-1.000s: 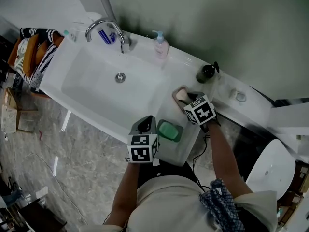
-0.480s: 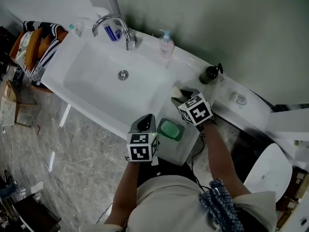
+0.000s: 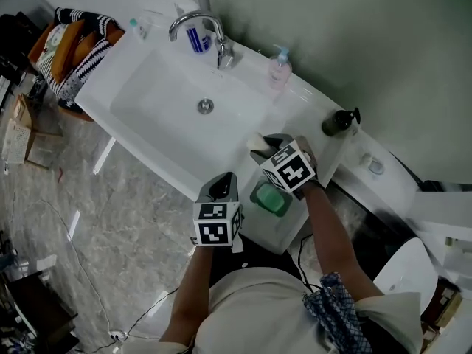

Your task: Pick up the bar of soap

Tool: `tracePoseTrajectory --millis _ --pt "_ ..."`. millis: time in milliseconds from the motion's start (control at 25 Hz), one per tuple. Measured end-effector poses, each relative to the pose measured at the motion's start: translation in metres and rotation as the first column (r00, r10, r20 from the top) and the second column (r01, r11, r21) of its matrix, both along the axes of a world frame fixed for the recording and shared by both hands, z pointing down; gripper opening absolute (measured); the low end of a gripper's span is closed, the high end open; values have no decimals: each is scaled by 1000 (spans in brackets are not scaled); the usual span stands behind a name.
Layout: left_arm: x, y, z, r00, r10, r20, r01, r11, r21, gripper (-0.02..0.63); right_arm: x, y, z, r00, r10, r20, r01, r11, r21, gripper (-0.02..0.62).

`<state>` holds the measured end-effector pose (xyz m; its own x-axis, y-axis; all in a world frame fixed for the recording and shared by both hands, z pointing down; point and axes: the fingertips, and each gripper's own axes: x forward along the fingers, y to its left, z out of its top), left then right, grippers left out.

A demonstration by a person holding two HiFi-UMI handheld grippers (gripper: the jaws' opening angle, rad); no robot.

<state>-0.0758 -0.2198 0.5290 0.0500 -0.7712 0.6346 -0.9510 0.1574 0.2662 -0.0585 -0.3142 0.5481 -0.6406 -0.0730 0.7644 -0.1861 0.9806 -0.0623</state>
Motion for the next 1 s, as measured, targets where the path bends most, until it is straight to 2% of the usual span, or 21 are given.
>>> tracePoseTrajectory --millis 280,520,760,1000 --pt "-18 16 3 997 -76 -2 75 997 -11 8 -47 21 8 994 -108 3 108 994 -25 198" --pt "-40 25 -5 984 -173 -46 174 985 8 8 -77 41 26 983 -180 -23 178 981 -70 198" --pt "-63 37 2 964 -262 -50 263 965 -2 8 -97 58 59 978 -203 -52 192 968 -160 198" --pt "-71 37 1 960 -280 -28 280 960 5 8 -108 66 88 977 -193 -94 168 959 -226 198"
